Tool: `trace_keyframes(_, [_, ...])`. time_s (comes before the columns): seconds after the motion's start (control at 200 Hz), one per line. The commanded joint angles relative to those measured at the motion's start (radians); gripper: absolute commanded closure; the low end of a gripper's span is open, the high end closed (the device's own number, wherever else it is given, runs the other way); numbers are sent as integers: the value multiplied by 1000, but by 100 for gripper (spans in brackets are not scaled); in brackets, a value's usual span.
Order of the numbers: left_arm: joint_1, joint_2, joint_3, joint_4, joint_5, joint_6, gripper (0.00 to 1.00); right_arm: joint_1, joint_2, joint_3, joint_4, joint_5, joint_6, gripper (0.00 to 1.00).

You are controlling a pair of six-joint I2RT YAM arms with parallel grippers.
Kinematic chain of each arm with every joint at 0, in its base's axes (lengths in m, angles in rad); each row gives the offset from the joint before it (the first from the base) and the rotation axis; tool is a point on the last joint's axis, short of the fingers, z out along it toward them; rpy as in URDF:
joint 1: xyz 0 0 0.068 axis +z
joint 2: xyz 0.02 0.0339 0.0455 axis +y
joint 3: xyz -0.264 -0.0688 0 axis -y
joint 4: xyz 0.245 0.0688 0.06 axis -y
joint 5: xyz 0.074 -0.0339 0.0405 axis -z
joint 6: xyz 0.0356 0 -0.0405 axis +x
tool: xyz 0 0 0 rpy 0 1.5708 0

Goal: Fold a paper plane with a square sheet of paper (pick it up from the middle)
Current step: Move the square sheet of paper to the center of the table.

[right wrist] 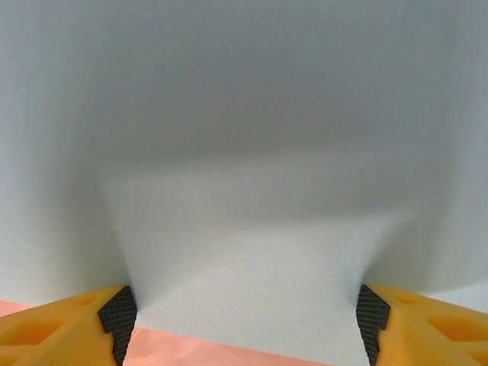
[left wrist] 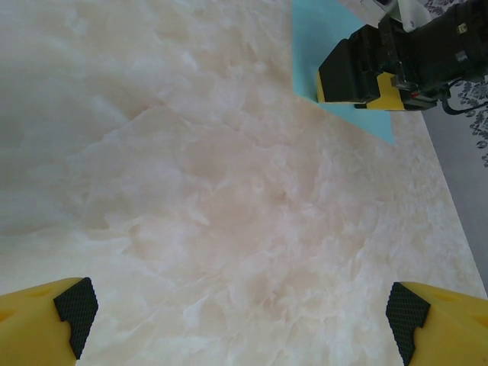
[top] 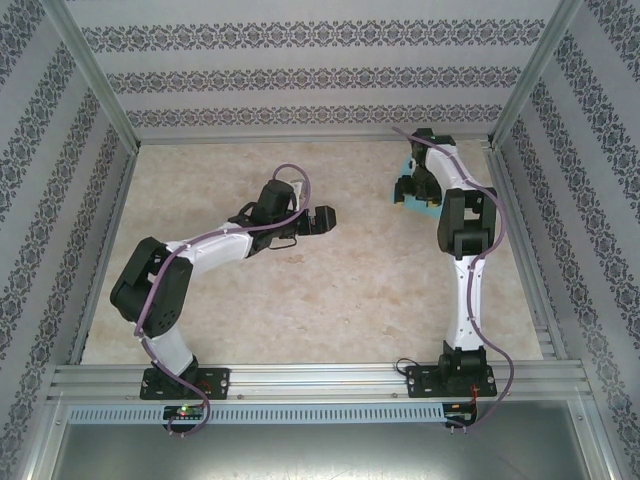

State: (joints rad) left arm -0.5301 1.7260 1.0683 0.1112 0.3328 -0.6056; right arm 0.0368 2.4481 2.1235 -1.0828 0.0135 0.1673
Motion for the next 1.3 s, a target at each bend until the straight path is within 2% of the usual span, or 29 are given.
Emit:
trace_keyframes(0.0, [-10,-61,-22,-16,-10,27,0,47,-62,-111,3,-10,-13,22])
trace_keyframes(0.065, [-10,-80,-33,-23,-17,33,0,67,-106,-180,39,-16,3,21])
trace_keyframes(0.185, [-7,-131,-58,-51,-42,45,0,118,-184,-269,62,76,14,21])
trace_keyframes(0.28, [-1,-180,-85,-72,-56,56,0,129,-246,-357,115,-13,34,21])
trace_keyframes(0.605, [7,-364,-168,-154,-99,98,0,221,-359,-533,160,-7,94,22])
trace_keyframes(0.744, [8,-425,-194,-180,-112,101,0,267,-446,-622,213,-43,124,22])
trace_keyframes(0.809, [10,-447,-205,-186,-120,100,0,254,-478,-642,239,-69,140,21])
trace_keyframes(0.979, [9,-482,-232,-189,-121,89,0,171,-522,-639,306,-20,214,21])
trace_keyframes(1.294, [10,-497,-243,-197,-134,84,0,79,-354,-439,273,6,236,21])
